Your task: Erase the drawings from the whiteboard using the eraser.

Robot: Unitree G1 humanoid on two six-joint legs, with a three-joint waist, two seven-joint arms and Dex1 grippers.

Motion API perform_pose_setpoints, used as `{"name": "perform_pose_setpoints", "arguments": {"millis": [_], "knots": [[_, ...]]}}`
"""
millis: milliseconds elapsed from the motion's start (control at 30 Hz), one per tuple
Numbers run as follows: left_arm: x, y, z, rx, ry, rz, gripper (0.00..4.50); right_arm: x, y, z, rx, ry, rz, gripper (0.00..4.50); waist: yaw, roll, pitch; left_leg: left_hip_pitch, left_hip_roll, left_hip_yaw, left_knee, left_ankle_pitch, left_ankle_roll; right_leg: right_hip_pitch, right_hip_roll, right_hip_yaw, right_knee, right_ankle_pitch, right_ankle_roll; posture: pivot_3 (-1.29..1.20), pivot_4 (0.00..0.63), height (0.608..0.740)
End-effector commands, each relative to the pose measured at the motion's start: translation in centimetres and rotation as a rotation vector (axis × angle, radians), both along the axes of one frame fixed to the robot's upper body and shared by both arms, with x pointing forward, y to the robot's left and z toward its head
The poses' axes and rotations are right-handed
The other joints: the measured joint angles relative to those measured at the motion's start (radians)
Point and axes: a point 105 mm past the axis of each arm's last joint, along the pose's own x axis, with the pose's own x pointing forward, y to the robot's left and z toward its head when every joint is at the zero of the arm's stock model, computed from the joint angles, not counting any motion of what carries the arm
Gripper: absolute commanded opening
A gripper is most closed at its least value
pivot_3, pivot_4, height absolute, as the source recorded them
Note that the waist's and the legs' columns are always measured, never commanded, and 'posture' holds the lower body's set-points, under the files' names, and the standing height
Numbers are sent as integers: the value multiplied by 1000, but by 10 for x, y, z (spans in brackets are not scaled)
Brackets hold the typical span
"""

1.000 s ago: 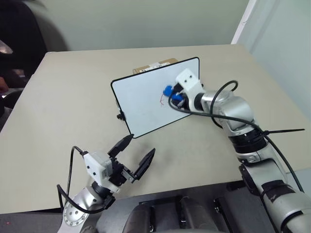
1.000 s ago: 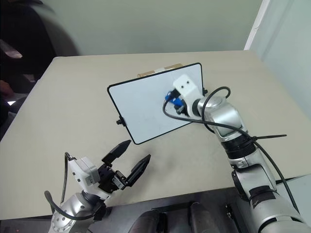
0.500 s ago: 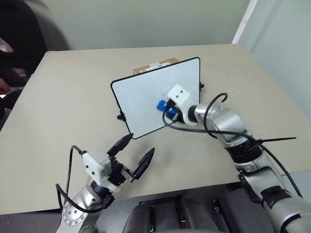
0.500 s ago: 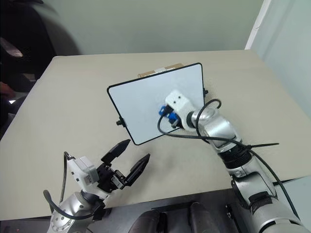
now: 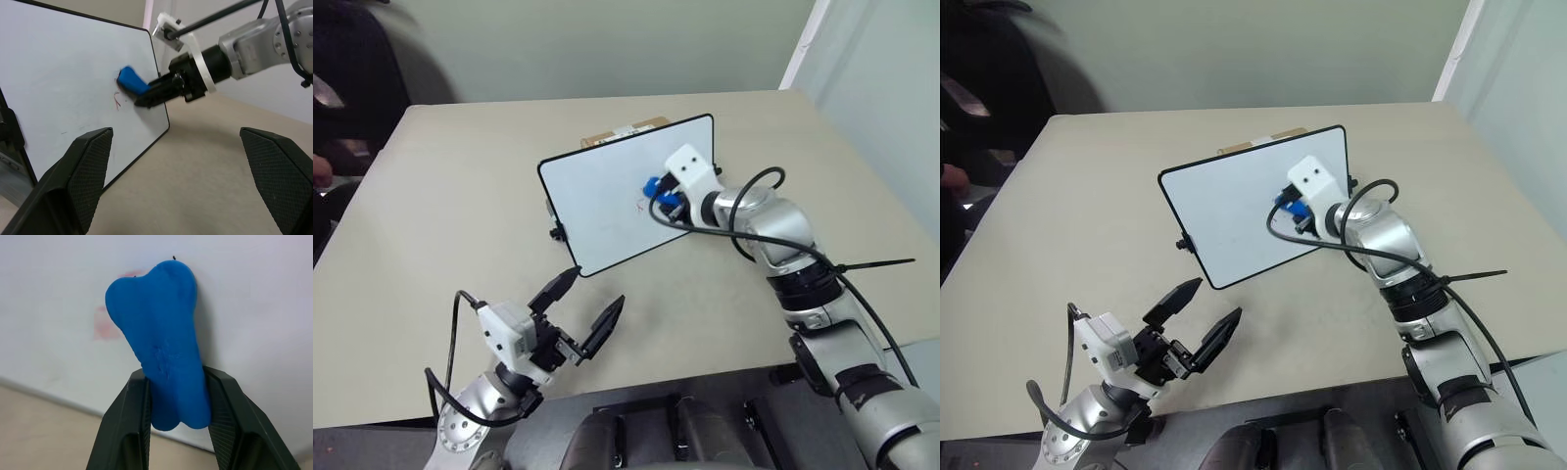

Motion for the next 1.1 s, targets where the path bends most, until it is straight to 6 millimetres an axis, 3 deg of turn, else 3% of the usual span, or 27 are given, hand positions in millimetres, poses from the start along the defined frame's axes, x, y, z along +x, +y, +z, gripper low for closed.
{"name": "perform_pose_setpoints", "arguments": {"millis": [33,200,367,567,800,933,1100], "knots": [[-2,-2,7,10,-37,-16,4500,4,-1,22,30,-86,-35,1570,0,0,0,0,0,0,0,0,0,0,0,0,1,0,0,0,150,740],[-3,-2,8,12,-37,-21,4500,-8,15,9,17,-51,40,1570,-2,0,0,0,1,0,-1,0,-2,-2,1,0,1,0,1,0,150,740],[-3,-1,8,16,-37,-23,4500,-34,37,-14,-23,26,186,1570,-3,0,0,0,1,0,-1,0,-6,-2,2,0,0,-3,2,0,150,740],[-3,-2,9,17,-38,-26,4500,-46,44,-29,-54,75,243,1570,2,0,0,-1,1,0,-1,3,-11,-1,2,0,-2,-6,4,0,150,740],[-2,-1,10,15,-38,-18,4500,-21,15,-23,-40,76,84,1570,3,0,0,-1,1,1,0,1,-10,-1,1,0,-1,-7,5,0,150,740],[-1,-2,10,13,-38,-20,4500,-2,-18,-25,-78,76,-70,1570,4,0,0,-1,1,1,0,-2,-3,0,1,0,-1,-4,2,0,150,740],[0,-2,9,11,-38,-25,4500,6,-35,-20,-70,66,-142,1570,5,0,0,-1,1,1,0,-1,-1,-1,1,0,0,-1,1,0,150,740]]}}
